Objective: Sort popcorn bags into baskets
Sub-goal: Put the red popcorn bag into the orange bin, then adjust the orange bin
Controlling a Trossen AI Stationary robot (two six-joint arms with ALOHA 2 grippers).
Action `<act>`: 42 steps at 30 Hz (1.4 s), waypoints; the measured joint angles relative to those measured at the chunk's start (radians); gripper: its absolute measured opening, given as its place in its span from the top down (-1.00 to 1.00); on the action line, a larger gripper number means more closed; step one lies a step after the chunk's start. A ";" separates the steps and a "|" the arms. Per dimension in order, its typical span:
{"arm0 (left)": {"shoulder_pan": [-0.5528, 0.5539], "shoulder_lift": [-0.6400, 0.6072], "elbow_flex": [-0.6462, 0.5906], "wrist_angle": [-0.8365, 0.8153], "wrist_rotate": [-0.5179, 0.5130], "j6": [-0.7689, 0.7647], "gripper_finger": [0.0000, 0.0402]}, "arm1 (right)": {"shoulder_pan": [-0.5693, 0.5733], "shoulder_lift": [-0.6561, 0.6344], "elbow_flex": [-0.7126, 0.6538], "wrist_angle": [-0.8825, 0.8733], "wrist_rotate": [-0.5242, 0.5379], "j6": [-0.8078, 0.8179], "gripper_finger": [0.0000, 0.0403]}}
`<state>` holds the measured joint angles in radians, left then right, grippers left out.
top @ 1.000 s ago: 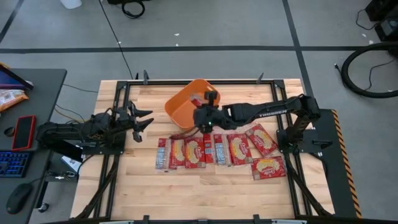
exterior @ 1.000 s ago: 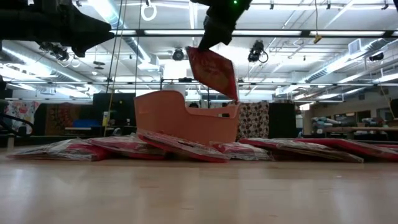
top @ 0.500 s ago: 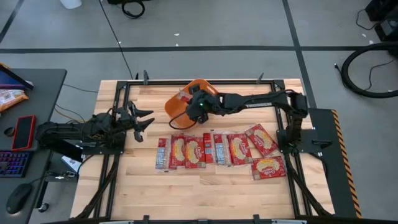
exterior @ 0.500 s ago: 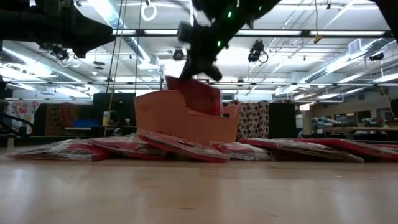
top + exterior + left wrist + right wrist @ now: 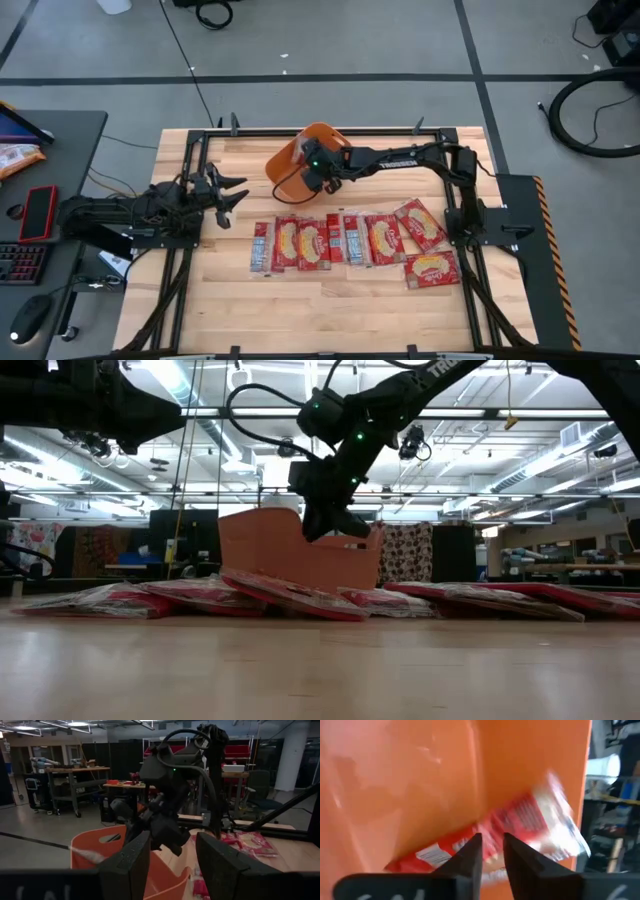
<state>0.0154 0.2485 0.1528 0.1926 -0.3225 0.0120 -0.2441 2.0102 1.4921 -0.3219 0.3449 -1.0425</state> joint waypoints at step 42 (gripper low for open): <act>0.000 0.000 0.000 -0.003 0.000 -0.001 0.18 | 0.041 -0.010 0.164 -0.830 -0.190 1.033 0.38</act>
<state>0.0154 0.2485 0.1524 0.1894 -0.3222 0.0113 -0.2030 1.9999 1.6565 -1.1516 0.1550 -0.0091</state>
